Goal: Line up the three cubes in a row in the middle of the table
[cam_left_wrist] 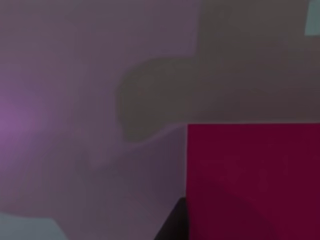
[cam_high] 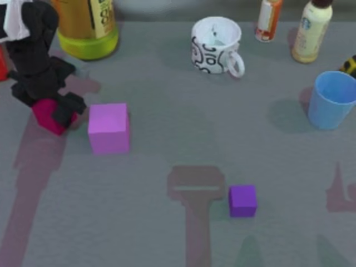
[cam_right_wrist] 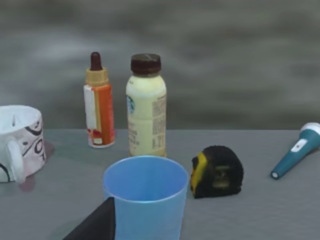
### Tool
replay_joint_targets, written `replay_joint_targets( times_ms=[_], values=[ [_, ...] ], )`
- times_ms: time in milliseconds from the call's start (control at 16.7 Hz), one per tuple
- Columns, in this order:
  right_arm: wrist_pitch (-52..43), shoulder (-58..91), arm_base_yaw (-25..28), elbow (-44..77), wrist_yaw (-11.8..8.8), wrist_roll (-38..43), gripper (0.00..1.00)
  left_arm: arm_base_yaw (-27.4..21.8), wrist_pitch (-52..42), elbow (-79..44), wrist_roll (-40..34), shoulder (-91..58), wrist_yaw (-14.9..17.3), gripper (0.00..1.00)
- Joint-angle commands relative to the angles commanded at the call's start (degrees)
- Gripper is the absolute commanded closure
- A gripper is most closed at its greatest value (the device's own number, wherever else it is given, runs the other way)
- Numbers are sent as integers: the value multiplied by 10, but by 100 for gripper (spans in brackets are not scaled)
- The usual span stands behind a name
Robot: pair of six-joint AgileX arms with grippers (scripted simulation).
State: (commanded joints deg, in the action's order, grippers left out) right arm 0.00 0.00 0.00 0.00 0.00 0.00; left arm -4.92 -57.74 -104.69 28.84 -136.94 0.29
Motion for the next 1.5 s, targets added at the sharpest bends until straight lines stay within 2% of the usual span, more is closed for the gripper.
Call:
replay_joint_targets(
  times_ms=[600,1020,1500],
  values=[
    [0,0,0,0,0,0,0,-1,-6,-3,-2,11,5,100],
    [0,0,0,0,0,0,0,8,-130,-95,-2,39,4,100],
    [0,0,0,0,0,0,0,-7,-139,-102,-22,45,4,100]
  ],
)
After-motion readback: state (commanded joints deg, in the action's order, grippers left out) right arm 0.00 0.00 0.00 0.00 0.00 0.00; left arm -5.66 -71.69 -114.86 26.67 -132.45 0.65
